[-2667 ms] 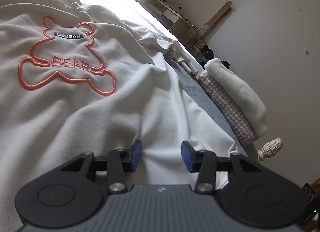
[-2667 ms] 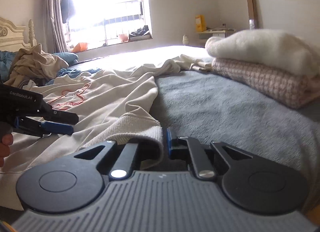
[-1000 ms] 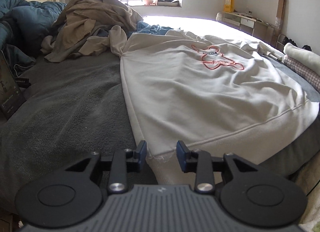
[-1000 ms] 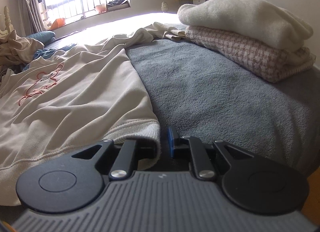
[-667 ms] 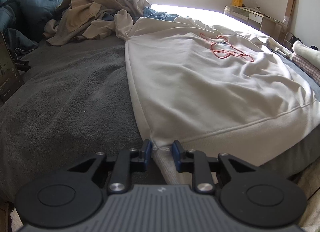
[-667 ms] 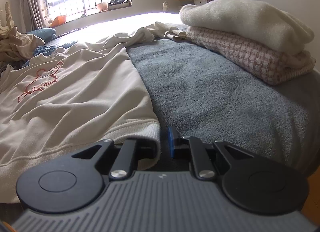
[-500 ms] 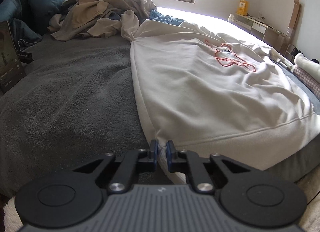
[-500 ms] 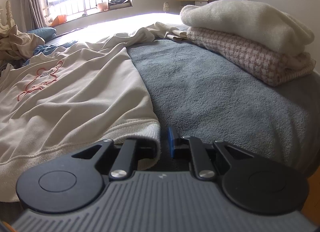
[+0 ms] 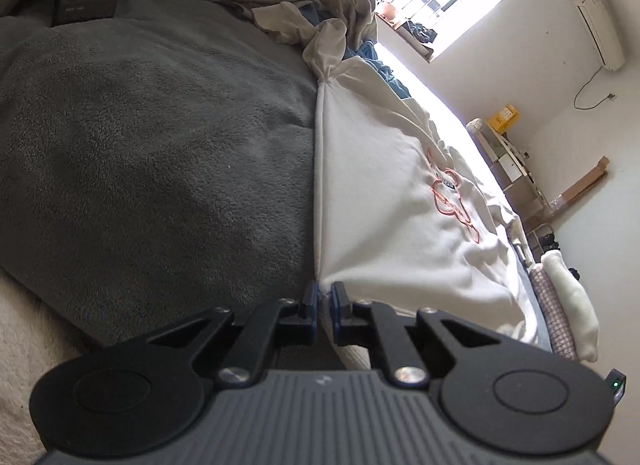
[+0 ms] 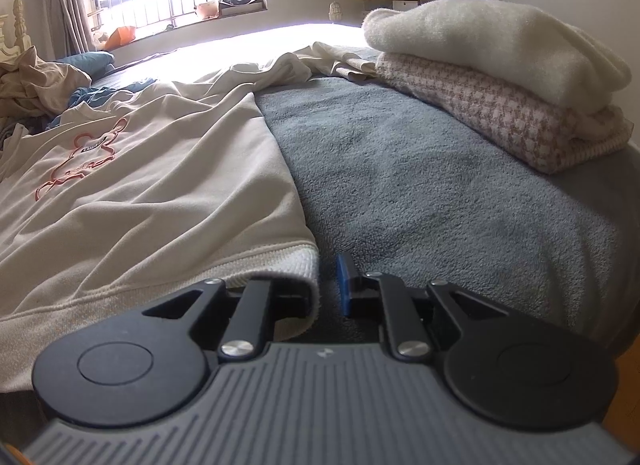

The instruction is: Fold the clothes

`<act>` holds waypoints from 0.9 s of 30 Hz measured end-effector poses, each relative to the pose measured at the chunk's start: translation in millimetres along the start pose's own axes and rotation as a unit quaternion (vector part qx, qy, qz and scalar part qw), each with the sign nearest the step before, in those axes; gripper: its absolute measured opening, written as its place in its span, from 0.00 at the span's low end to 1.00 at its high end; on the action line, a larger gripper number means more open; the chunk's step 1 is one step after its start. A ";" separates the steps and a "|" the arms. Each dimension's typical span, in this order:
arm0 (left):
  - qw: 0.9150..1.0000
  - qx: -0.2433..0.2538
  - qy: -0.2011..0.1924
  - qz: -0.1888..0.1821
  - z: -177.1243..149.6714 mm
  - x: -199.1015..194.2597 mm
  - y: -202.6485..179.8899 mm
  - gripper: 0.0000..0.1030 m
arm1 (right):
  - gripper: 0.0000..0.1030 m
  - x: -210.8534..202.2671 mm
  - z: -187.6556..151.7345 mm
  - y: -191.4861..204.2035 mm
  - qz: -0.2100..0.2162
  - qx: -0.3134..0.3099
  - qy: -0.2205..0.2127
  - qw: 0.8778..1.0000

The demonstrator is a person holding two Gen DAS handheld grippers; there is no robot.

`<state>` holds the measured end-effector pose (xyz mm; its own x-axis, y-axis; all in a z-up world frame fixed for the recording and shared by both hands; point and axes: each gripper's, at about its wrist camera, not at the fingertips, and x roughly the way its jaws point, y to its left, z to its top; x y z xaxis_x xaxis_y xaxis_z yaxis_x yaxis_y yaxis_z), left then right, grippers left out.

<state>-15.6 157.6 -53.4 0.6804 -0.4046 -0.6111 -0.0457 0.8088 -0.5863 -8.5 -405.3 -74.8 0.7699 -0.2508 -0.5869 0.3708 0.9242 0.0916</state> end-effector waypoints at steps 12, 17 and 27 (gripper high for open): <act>1.000 -0.009 0.026 0.004 -1.1 16.4 18.5 0.07 | 0.14 1.0 0.0 -5.4 0.016 0.016 0.004 1.000; 0.999 0.033 0.030 0.001 -1.6 8.5 1.8 0.11 | 0.14 1.2 -1.4 -8.0 0.022 0.019 0.000 1.000; 0.996 0.057 0.064 0.013 -14.5 16.7 -23.5 0.38 | 0.17 -1.7 -4.6 -5.5 0.027 0.004 -0.014 1.000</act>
<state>-13.8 125.7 -57.6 0.5808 -0.4273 -0.6929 0.0253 0.8602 -0.5093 -14.3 -408.6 -78.1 0.8030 -0.2091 -0.5581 0.3331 0.9340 0.1294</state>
